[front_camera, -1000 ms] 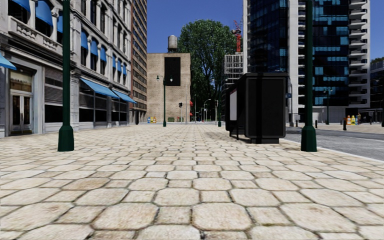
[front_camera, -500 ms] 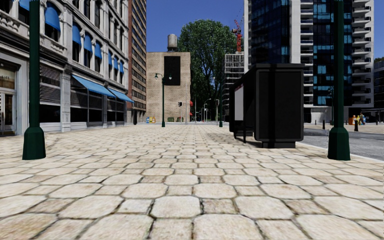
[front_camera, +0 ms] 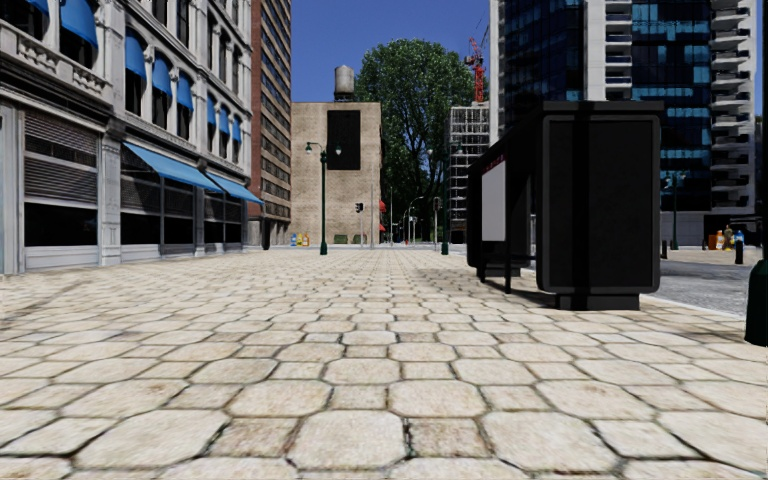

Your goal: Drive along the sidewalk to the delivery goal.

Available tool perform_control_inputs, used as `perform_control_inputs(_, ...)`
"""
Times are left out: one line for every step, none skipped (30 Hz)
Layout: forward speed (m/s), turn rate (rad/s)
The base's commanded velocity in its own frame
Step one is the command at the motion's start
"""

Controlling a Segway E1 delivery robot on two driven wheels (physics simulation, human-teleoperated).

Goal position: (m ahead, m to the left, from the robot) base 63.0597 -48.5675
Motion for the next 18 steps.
perform_control_inputs(2.0,0.0)
perform_control_inputs(2.0,0.0)
perform_control_inputs(2.0,0.0)
perform_control_inputs(2.0,0.0)
perform_control_inputs(2.0,0.0)
perform_control_inputs(2.0,0.0)
perform_control_inputs(2.0,0.0)
perform_control_inputs(2.0,0.0)
perform_control_inputs(2.0,0.0)
perform_control_inputs(2.0,0.0)
perform_control_inputs(2.0,0.0)
perform_control_inputs(2.0,0.0)
perform_control_inputs(2.0,0.0)
perform_control_inputs(2.0,0.0)
perform_control_inputs(2.0,0.0)
perform_control_inputs(2.0,0.0)
perform_control_inputs(2.0,0.0)
perform_control_inputs(2.0,0.0)
